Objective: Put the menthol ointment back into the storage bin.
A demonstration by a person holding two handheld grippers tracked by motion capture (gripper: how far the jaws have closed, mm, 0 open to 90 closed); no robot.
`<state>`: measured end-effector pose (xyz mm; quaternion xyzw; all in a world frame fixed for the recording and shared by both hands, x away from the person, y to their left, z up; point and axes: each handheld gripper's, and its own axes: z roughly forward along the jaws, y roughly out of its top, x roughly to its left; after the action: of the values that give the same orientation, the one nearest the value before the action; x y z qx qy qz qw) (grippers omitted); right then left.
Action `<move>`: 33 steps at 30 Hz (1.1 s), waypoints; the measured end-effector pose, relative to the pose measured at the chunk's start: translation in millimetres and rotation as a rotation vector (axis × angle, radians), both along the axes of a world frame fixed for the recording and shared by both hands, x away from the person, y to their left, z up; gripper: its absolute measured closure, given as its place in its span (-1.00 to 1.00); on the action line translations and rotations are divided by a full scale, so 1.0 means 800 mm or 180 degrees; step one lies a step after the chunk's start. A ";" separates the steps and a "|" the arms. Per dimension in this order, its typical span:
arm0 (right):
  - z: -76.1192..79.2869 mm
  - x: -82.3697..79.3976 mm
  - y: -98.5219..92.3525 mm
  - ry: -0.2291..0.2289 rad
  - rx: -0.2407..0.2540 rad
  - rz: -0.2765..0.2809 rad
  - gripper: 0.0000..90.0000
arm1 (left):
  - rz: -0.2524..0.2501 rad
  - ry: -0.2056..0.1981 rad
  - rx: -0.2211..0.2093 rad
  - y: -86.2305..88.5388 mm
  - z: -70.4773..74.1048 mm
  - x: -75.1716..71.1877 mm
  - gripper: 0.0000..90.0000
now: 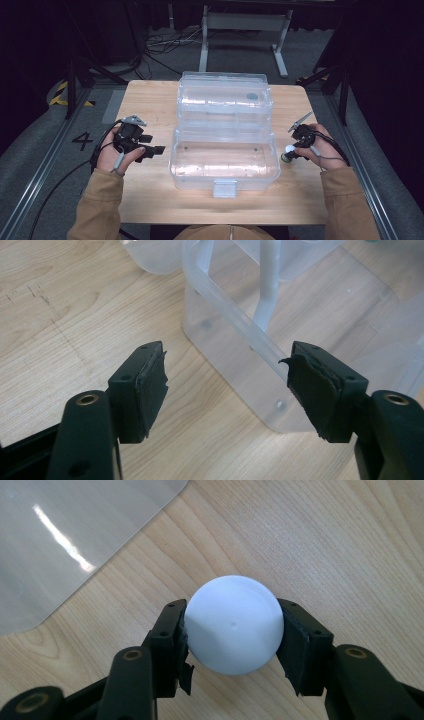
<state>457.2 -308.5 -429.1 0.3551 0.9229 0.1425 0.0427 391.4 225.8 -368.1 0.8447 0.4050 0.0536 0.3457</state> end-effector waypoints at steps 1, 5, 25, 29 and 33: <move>0.000 0.000 0.000 -0.0001 -0.0007 0.0007 0.12 | 0.0001 0.0000 0.0003 0.000 0.000 0.000 -0.28; 0.001 0.000 -0.001 0.0024 0.0014 0.0011 0.12 | 0.0007 -0.0001 0.0000 0.001 0.000 0.000 -0.28; 0.044 -0.018 0.001 -0.0051 0.0077 0.0190 0.12 | 0.0020 0.0016 -0.0009 0.003 -0.003 0.002 -0.28; 0.055 -0.021 0.003 -0.0081 0.0050 0.0267 0.12 | 0.0021 0.0035 -0.0007 0.002 -0.003 0.002 -0.28; 0.066 -0.023 0.006 -0.0096 0.0022 0.0318 0.12 | 0.0006 0.0022 0.0004 0.004 -0.003 0.003 -0.28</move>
<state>439.2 -303.6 -376.2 0.3066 0.9382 0.1530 0.0482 393.7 228.8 -370.6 0.8447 0.4069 0.0513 0.3438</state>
